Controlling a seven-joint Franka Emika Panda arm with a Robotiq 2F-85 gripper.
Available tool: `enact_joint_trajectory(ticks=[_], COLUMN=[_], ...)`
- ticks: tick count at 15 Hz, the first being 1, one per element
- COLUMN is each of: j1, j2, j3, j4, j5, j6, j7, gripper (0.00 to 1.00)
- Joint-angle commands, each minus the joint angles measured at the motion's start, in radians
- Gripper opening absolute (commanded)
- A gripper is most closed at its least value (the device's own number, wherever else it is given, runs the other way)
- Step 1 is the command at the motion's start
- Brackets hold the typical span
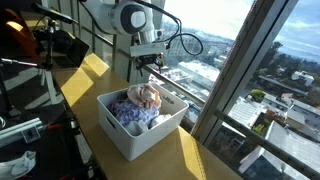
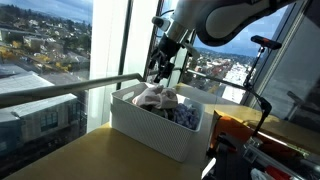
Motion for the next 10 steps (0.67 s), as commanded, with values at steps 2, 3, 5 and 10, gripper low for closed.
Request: enact_joint_trajectory(ticks=[2,3,5,10], j1=[-0.018,-0.019,-0.02,-0.026], j2=[-0.008,-0.006,-0.003,-0.003], j3=[0.02,0.02,0.02,0.035], j4=[0.002,0.001,0.001,0.003], j5=[0.016,0.015,0.015,0.043], j6=[0.015,0.021,0.028,0.031], j7=[-0.029,-0.031,-0.037,-0.07], gripper=[1.0,1.0,1.0,1.0])
